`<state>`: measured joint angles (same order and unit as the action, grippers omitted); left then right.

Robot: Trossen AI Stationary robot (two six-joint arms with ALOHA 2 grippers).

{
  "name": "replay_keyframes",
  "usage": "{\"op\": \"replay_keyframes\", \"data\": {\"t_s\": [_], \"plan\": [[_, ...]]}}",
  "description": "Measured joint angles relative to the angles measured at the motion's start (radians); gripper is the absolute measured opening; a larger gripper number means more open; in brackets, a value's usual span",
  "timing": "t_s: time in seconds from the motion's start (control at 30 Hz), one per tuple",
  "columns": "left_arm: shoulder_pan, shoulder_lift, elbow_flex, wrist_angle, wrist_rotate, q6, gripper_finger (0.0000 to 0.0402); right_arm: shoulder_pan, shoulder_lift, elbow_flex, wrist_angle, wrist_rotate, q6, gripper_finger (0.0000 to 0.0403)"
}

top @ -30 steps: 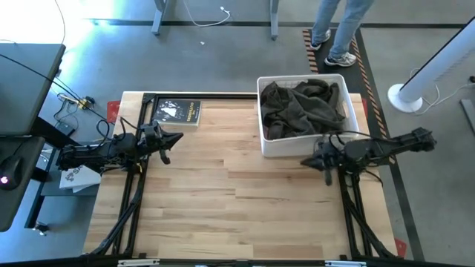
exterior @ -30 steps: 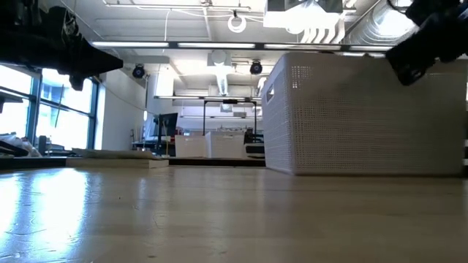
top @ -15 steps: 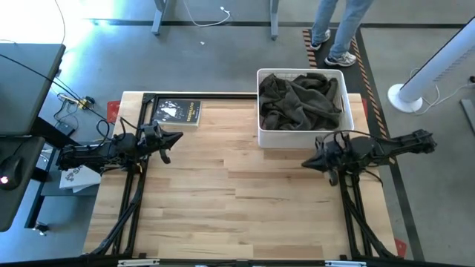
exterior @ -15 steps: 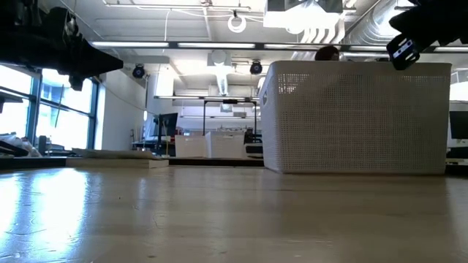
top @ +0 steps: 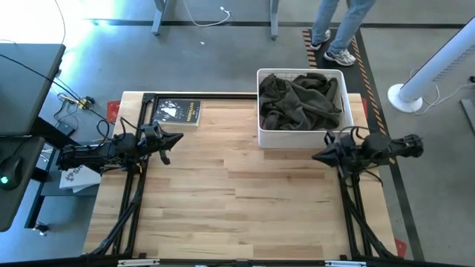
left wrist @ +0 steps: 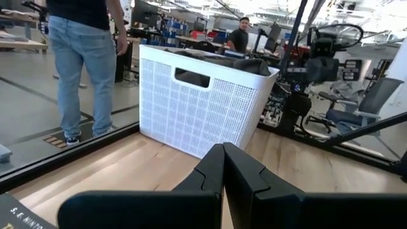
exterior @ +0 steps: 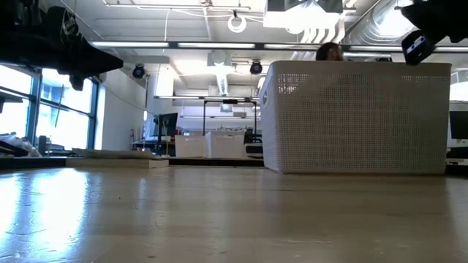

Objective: Sort clothes
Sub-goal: Return to Home Position

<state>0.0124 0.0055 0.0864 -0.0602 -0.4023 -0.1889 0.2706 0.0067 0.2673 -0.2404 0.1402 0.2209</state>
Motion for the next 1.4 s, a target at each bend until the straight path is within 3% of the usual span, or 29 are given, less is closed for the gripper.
{"op": "replay_keyframes", "data": {"t_s": [0.2, 0.37, 0.6, 0.83, 1.4], "plan": [[0.0, 0.0, 0.0, -0.003, -0.002, 0.0, 0.0, 0.0, -0.007, -0.186, 0.245, -0.087, 0.057, 0.0], [0.0, 0.0, 0.0, -0.005, 0.0, 0.001, 0.0, -0.016, -0.003, -0.258, 0.348, -0.033, 0.011, 0.0], [0.0, 0.0, 0.0, -0.033, 0.012, 0.013, 0.0, -0.057, -0.002, -0.258, 0.289, 0.024, -0.069, 0.0], [0.0, 0.001, 0.0, -0.14, 0.118, 0.122, 0.0, -0.075, 0.045, -0.258, 0.278, 0.005, -0.135, 0.0], [0.0, 0.001, 0.0, -0.147, 0.094, 0.193, 0.0005, -0.075, 0.066, -0.258, 0.277, 0.003, -0.107, 0.0]]}}
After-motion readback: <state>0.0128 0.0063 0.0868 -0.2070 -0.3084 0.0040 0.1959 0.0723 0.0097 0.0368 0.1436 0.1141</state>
